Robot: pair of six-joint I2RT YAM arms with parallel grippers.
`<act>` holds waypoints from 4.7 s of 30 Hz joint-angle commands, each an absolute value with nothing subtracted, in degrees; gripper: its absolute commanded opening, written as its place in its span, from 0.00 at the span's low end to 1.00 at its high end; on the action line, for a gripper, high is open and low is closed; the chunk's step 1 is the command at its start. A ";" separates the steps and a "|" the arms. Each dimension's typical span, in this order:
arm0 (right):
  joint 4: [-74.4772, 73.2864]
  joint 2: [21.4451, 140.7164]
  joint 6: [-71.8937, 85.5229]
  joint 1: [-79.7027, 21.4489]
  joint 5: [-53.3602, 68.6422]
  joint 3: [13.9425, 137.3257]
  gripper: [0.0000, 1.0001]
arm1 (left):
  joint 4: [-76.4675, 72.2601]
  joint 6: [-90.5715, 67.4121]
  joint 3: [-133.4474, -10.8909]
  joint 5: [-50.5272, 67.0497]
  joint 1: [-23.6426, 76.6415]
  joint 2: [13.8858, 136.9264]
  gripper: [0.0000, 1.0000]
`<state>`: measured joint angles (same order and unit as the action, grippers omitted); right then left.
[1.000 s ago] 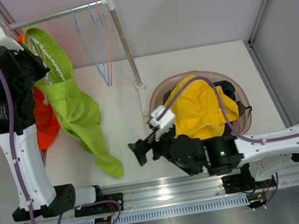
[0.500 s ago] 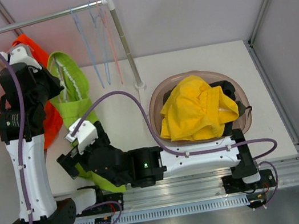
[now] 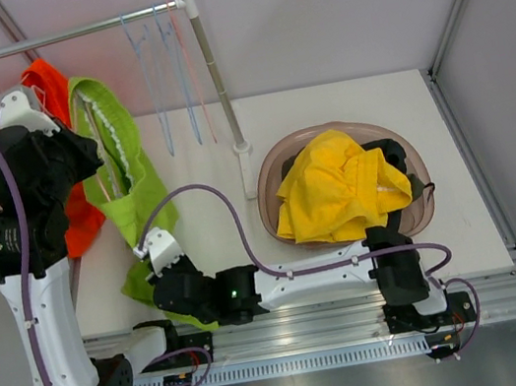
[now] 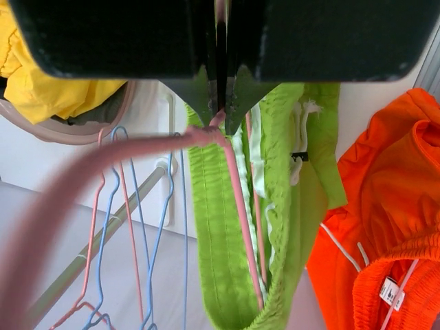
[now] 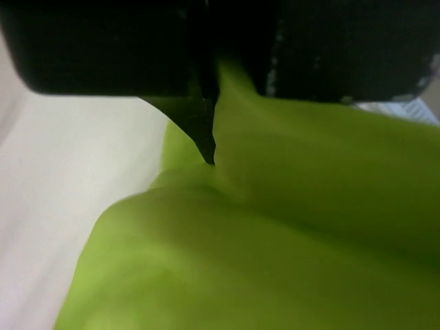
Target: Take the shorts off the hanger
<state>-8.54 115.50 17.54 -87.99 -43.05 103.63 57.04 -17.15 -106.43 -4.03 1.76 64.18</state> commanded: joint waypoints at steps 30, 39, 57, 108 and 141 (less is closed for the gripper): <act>-7.03 110.38 19.21 -91.43 -48.45 95.32 0.00 | 51.07 -19.33 -99.72 1.21 2.11 60.84 0.00; -18.89 119.35 12.66 -72.70 -36.74 122.77 0.00 | 58.26 -23.99 -83.50 2.12 2.63 44.13 0.00; -14.96 95.19 0.93 -72.43 -51.32 116.18 0.00 | 57.66 -22.15 -81.23 -10.90 4.39 39.47 0.00; 7.11 73.48 39.29 -58.80 -27.95 29.18 0.99 | 39.45 -5.54 -123.63 -1.93 3.96 90.25 0.00; 11.34 74.88 37.79 -62.05 -29.79 27.33 0.99 | 43.51 -7.47 -121.91 -6.32 3.52 92.22 0.86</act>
